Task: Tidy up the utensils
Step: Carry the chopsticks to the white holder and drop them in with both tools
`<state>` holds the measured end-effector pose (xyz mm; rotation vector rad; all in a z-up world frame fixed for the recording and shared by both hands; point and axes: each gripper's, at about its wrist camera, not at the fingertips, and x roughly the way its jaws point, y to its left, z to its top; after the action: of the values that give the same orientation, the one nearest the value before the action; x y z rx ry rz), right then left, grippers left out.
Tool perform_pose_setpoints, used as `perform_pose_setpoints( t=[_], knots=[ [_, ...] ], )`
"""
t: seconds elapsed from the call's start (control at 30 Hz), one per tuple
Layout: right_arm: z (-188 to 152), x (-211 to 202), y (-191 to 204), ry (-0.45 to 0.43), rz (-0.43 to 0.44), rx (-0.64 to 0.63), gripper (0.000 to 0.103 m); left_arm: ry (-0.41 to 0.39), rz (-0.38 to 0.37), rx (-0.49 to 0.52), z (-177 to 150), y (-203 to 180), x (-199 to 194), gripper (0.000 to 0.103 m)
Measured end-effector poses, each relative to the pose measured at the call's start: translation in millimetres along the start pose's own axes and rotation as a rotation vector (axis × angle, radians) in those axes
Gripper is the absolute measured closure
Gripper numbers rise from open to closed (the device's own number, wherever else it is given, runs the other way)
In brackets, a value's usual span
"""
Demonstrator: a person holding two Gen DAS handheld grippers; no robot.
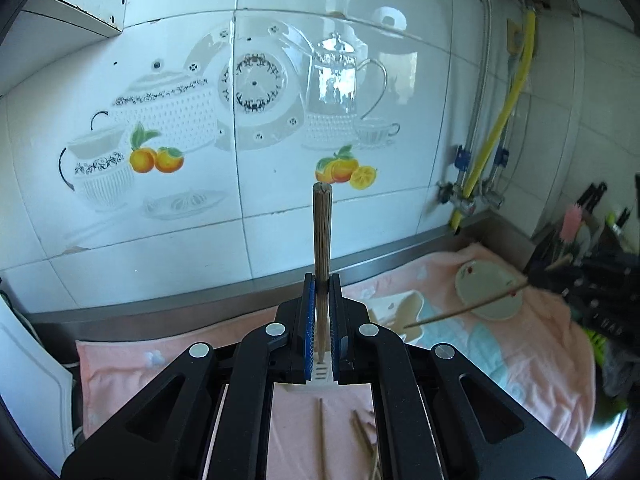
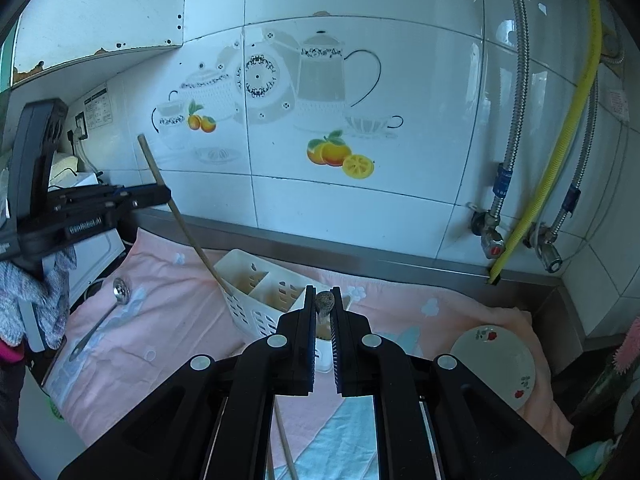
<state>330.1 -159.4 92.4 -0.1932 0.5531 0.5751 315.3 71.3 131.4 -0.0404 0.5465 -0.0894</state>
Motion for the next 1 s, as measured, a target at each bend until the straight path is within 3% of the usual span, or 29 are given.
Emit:
perform_pose_setpoints(
  t=[0.33,0.63,0.93,1.0],
  knots=[
    [3,35,2,0.098,0.002,-0.019,0.096,-0.06,0.036,-0.014,28,9,-8,0.098],
    [4,64,-6,0.168,0.006,0.005,0.096,0.024,0.047,-0.081,10,22,41,0.098],
    [4,63,-9,0.135,0.013,0.019,0.095,0.082,0.044,-0.095,-6,27,62,0.097],
    [5,59,-10,0.124,0.011,0.021,0.089,0.085,0.053,-0.088,-8,26,62,0.097]
  ],
)
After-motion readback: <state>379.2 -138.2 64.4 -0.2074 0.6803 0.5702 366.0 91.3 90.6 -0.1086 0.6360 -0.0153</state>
